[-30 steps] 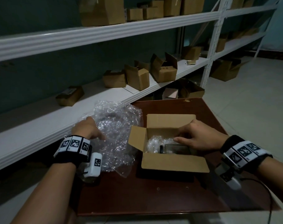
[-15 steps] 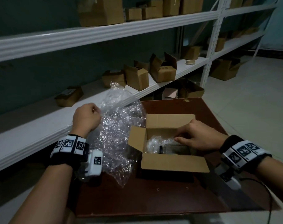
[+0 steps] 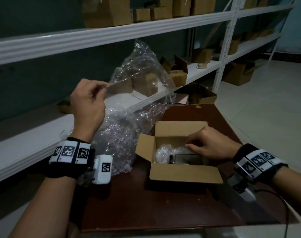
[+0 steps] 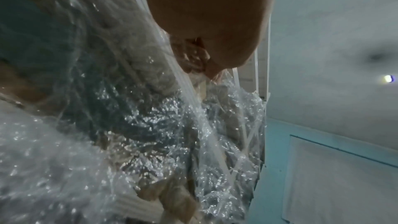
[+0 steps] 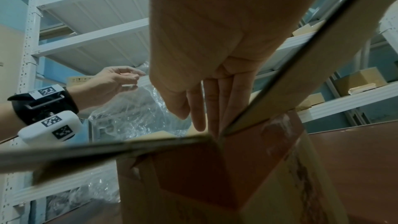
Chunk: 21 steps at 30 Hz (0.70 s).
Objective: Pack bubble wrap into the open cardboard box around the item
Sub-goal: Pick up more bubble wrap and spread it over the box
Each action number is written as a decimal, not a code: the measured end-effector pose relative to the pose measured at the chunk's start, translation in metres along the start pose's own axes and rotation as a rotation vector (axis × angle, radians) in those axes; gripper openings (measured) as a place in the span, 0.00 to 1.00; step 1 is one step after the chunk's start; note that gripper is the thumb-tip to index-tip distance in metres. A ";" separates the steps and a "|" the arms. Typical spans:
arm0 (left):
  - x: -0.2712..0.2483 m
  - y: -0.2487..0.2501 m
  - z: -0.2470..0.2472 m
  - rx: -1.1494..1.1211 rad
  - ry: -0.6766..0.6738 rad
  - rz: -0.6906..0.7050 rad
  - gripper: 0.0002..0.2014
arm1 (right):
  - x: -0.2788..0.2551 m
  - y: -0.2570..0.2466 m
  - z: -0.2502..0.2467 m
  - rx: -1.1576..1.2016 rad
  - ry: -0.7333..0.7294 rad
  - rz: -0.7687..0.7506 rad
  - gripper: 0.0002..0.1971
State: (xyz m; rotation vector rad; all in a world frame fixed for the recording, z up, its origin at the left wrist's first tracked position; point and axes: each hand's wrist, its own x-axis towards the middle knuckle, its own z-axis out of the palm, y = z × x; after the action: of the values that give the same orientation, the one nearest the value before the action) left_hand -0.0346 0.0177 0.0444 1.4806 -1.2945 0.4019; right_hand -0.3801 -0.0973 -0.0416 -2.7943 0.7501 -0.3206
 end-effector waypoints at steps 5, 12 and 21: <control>0.004 -0.005 -0.007 -0.031 0.109 -0.023 0.08 | -0.003 0.002 0.000 0.006 0.000 0.009 0.09; 0.013 -0.013 -0.017 -0.150 0.431 -0.145 0.09 | -0.003 0.002 -0.002 0.001 0.011 0.023 0.07; 0.015 -0.017 -0.013 -0.297 0.574 -0.323 0.04 | -0.003 0.007 0.001 0.174 0.037 0.087 0.16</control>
State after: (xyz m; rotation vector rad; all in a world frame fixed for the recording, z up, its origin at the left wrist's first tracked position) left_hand -0.0104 0.0184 0.0526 1.1752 -0.6162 0.3654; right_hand -0.3855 -0.1020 -0.0450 -2.5913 0.8082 -0.4027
